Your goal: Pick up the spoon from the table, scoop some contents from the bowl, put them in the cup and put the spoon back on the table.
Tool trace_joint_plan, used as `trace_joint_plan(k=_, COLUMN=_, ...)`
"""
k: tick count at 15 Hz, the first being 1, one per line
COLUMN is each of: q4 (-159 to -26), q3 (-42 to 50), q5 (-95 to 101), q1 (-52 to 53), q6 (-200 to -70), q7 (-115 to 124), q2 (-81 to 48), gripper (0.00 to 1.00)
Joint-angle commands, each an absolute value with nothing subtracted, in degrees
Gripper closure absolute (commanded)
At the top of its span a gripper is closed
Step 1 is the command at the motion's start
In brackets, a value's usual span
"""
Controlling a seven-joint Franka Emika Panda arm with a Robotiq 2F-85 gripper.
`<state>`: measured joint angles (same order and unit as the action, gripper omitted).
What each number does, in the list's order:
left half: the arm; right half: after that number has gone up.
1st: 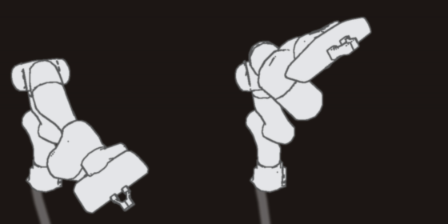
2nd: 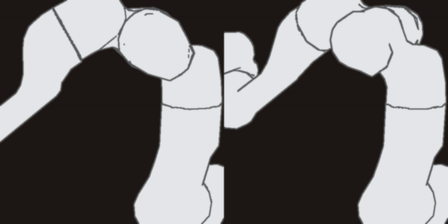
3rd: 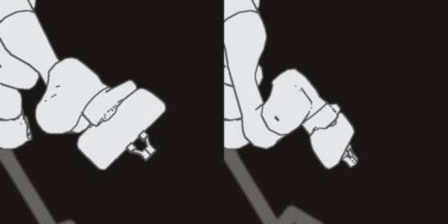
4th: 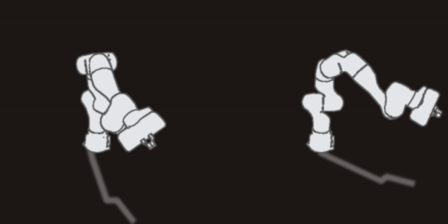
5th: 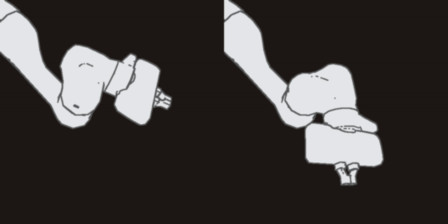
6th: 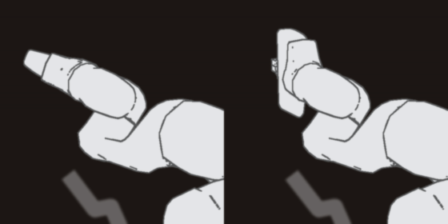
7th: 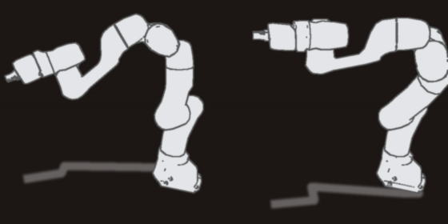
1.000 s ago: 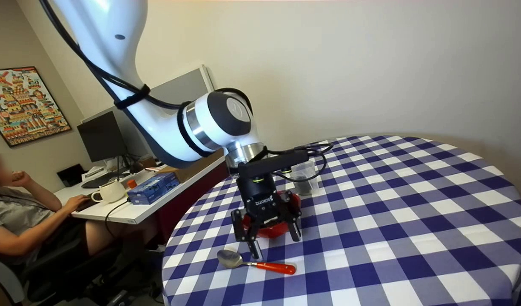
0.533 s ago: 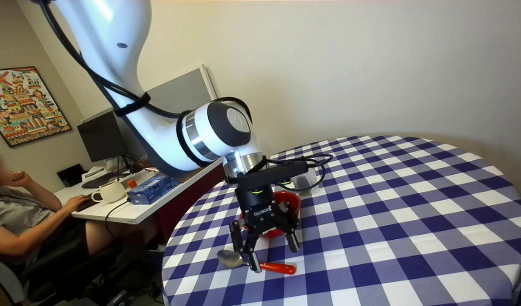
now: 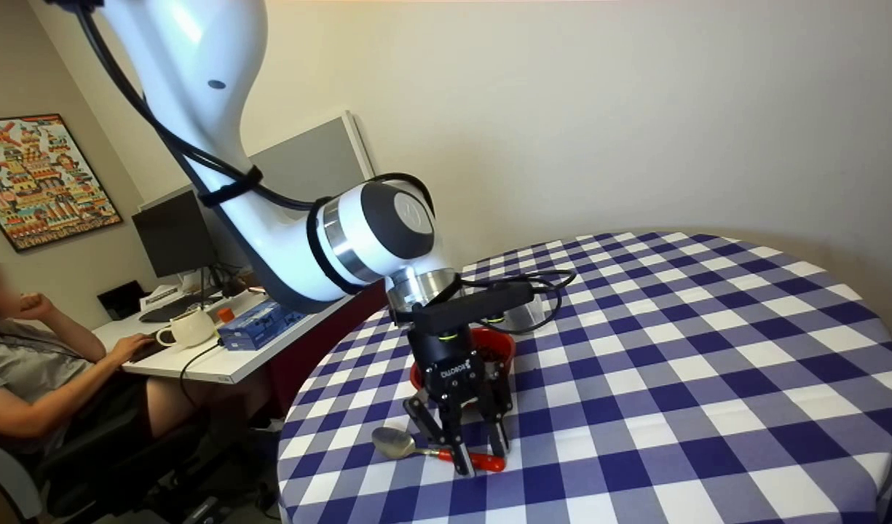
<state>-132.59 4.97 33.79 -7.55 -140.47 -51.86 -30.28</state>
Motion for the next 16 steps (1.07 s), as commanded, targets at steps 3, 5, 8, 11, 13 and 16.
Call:
trace_joint_plan(k=3, q4=-132.9, q3=5.2, q5=34.8, q1=-7.8, q6=-142.0, q7=-51.8, q2=-30.3, gripper=0.97)
trace_joint_plan(k=5, q4=-133.0, q3=5.2, q5=34.8, q1=-7.8, q6=-142.0, q7=-51.8, q2=-30.0, gripper=0.98)
trace_joint_plan(k=8, q4=-133.0, q3=5.0, q5=34.5, q1=-7.8, q6=-141.8, q7=-51.8, q2=-29.9, gripper=0.95)
trace_joint_plan(k=11, q4=-133.1, q3=5.0, q5=34.4, q1=-7.7, q6=-141.8, q7=-51.5, q2=-29.9, gripper=0.95)
trace_joint_plan(k=13, q4=-133.2, q3=4.6, q5=33.7, q1=-8.0, q6=-141.3, q7=-52.0, q2=-30.0, gripper=0.55)
trace_joint_plan(k=16, q4=-133.2, q3=4.7, q5=33.3, q1=-8.3, q6=-141.5, q7=-51.9, q2=-30.3, gripper=0.35)
